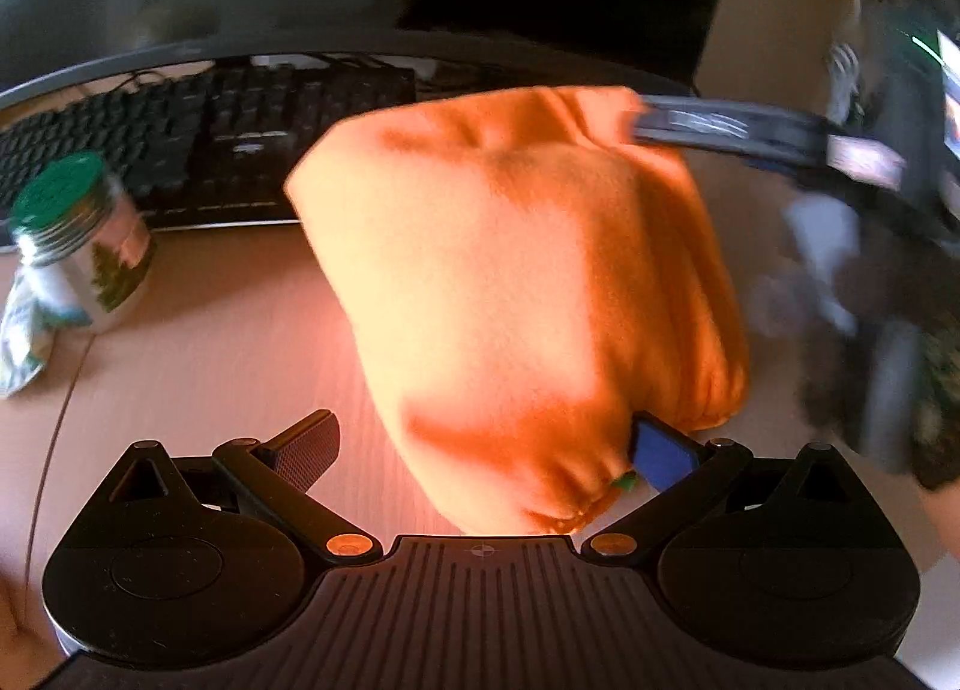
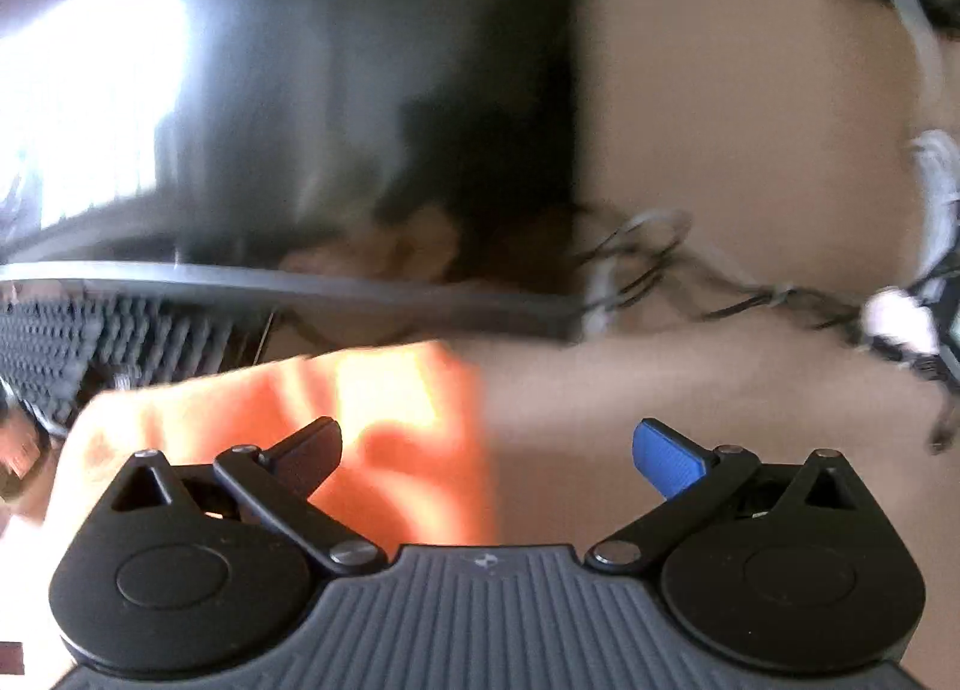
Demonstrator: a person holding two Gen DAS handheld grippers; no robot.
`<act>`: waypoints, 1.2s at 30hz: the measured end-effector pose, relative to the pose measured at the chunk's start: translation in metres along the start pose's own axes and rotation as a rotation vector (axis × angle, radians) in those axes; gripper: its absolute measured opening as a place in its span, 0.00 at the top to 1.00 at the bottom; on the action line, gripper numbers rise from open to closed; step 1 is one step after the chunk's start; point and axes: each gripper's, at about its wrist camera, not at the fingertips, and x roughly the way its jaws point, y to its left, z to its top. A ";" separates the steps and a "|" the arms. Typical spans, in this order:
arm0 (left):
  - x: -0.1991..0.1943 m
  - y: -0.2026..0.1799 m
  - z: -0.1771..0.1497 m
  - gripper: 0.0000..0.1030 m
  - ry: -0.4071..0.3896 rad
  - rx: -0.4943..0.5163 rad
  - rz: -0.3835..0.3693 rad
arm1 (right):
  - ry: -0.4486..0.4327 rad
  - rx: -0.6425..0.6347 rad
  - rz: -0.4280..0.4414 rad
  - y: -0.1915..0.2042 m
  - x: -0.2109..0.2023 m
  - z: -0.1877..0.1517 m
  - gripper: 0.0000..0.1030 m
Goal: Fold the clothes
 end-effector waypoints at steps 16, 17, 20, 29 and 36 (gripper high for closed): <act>-0.083 -0.069 -0.048 0.00 -0.279 -0.134 0.247 | 0.020 -0.184 0.176 -0.055 -0.076 -0.052 0.00; -0.089 -0.076 -0.055 0.00 -0.294 -0.129 0.250 | -0.001 -0.180 0.215 -0.060 -0.093 -0.051 0.00; -0.109 -0.095 -0.076 0.00 -0.335 -0.070 0.259 | -0.044 -0.177 0.328 -0.074 -0.137 -0.050 0.00; -0.168 -0.141 -0.110 0.00 -0.519 -0.042 0.346 | -0.081 -0.164 0.463 -0.107 -0.224 -0.063 0.00; -0.148 -0.174 -0.135 0.00 -0.383 -0.114 0.431 | -0.083 -0.118 0.411 -0.119 -0.225 -0.096 0.00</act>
